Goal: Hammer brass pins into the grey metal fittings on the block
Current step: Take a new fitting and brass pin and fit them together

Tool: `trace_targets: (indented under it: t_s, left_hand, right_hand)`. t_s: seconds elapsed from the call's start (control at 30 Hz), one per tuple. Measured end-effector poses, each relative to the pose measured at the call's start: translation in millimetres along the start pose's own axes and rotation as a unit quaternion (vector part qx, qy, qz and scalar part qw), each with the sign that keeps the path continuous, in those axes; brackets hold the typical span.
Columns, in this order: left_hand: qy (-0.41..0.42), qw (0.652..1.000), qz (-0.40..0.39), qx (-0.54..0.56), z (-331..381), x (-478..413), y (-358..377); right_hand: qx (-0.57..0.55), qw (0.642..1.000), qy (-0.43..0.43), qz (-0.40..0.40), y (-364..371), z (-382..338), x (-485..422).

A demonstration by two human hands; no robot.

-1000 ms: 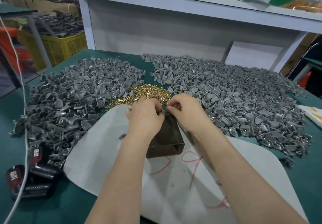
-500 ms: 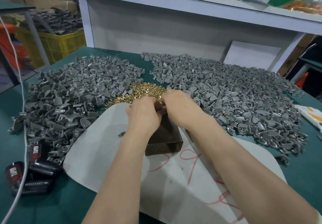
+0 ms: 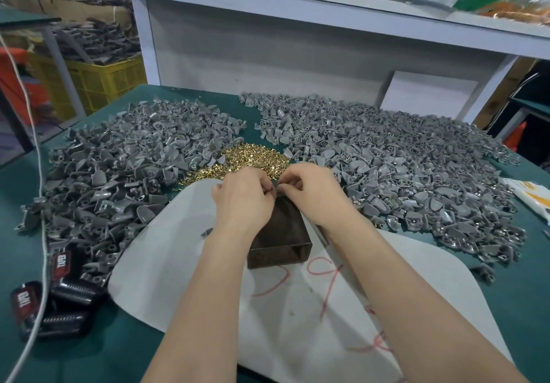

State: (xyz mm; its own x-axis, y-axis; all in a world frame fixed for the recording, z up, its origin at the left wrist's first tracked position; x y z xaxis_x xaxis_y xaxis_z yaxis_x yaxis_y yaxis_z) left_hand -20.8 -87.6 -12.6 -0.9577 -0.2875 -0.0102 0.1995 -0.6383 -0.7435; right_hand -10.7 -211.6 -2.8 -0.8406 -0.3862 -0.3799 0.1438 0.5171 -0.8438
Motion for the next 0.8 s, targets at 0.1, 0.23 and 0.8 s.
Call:
trace_targets:
  t_s: [0.1,0.23,0.8]
  left_hand:
    - [0.002,1.000,-0.001,-0.001,1,0,0]
    - [0.004,1.000,0.001,-0.003,1,1,0]
    - [0.009,1.000,-0.001,0.000,2,5,-3]
  right_hand:
    - [-0.025,0.999,0.028,0.019,1,0,1]
    - [-0.041,0.997,0.062,0.007,0,0,-2]
    - [0.015,0.999,0.034,-0.024,-7,-9,-1]
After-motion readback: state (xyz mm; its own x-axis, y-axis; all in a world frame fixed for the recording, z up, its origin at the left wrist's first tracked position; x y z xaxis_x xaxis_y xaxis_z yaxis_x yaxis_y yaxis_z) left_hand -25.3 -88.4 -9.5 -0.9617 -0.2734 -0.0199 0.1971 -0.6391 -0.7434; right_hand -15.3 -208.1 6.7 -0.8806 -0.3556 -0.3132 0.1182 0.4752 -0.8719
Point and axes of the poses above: each hand's wrist, its own x-axis away from the middle knuckle, its own y-axis out of the palm, z = x × y, the point moved 3 cm from there along -x, towards the middle knuckle, and after that the axes turned 15 degrees about -y, right-handed, at the moved point
